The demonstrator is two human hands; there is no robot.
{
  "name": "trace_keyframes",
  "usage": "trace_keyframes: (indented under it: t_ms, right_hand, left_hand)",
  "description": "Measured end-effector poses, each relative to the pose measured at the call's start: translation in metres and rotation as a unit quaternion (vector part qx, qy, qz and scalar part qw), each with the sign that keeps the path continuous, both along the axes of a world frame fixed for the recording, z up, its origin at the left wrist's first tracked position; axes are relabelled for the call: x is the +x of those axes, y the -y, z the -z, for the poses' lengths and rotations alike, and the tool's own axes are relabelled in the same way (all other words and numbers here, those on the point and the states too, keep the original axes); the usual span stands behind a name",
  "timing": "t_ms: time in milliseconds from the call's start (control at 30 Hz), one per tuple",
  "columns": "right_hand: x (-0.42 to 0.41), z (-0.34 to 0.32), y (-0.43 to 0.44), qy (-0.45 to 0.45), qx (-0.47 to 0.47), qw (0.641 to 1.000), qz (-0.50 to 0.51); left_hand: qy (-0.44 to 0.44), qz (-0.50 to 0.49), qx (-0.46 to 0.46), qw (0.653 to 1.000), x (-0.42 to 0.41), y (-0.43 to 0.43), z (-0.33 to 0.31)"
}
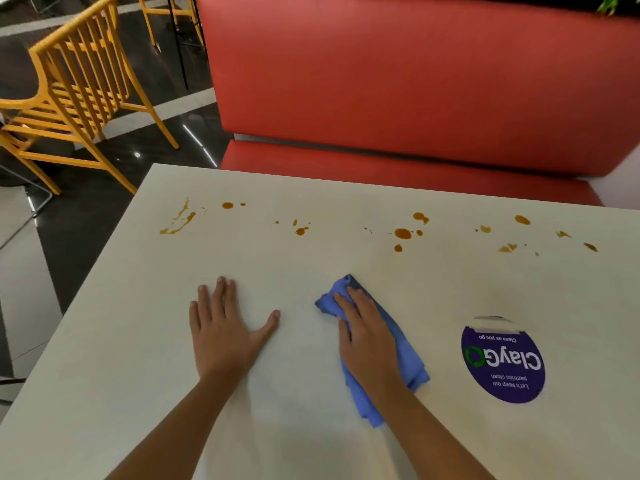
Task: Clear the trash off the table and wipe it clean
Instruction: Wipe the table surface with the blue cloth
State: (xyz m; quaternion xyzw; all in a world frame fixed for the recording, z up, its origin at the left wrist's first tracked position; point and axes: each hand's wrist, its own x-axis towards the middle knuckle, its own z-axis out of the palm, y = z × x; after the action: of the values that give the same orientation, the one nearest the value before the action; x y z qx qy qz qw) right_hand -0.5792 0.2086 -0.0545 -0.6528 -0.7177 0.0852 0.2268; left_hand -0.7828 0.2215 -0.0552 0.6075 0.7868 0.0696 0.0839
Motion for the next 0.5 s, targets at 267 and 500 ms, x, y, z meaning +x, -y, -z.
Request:
trace_keyframes:
  t_ms: [267,500]
  right_hand:
    - [0.071,0.006,-0.02,-0.053,-0.006,0.984,0.173]
    - [0.01,0.001,-0.055,-0.014,-0.057,0.986,0.157]
  left_hand:
    - [0.001,-0.004,0.004,1.0,0.002,0.001,-0.001]
    - [0.002,-0.003,0.01,1.0,0.001,0.001,-0.003]
